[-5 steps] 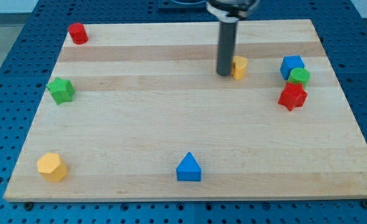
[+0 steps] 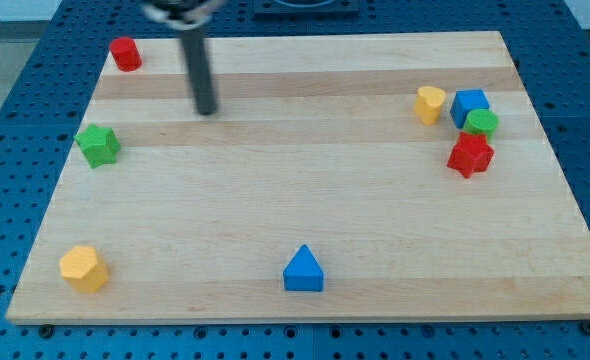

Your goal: Push the green star to the center of the board

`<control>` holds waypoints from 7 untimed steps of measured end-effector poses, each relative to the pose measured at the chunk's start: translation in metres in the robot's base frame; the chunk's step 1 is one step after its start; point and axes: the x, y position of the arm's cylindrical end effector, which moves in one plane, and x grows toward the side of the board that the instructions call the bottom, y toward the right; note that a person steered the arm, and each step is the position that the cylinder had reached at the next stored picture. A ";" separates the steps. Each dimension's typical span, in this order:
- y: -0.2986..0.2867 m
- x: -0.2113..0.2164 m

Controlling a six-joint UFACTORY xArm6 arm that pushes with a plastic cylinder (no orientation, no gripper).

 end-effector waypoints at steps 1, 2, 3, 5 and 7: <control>-0.119 0.025; -0.117 0.040; -0.046 0.050; -0.006 0.051; -0.118 0.064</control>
